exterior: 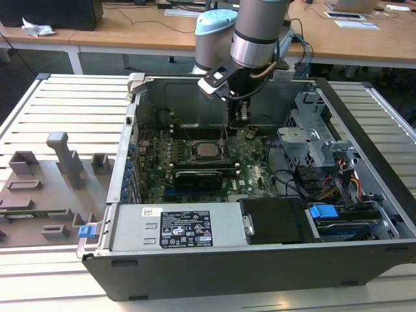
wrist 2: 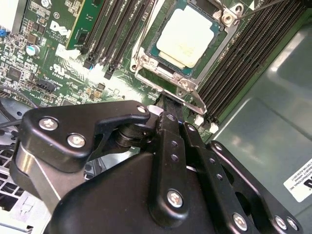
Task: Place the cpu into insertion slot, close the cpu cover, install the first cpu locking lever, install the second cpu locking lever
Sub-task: 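Close the cpu cover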
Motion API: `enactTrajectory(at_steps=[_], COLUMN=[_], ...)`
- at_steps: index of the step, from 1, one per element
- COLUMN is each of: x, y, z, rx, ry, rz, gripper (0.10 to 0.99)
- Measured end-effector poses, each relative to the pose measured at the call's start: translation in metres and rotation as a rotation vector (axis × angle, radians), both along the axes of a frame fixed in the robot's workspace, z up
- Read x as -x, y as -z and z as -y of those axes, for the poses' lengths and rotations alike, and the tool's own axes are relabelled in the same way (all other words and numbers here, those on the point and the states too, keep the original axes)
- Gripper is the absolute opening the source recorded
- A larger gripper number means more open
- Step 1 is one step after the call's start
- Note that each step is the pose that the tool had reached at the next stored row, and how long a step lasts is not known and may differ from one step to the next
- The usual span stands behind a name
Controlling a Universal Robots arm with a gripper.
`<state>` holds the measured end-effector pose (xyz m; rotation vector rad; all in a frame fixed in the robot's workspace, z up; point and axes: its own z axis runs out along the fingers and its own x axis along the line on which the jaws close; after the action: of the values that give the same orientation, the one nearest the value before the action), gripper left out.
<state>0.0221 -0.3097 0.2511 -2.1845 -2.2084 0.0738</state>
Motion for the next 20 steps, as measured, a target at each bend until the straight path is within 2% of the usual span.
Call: enactTrajectory(at_steps=[20], x=[0.0118], y=[0.0006], z=[0.0], rx=[0.0], ry=[0.0], rz=[0.0], gripper=[0.106])
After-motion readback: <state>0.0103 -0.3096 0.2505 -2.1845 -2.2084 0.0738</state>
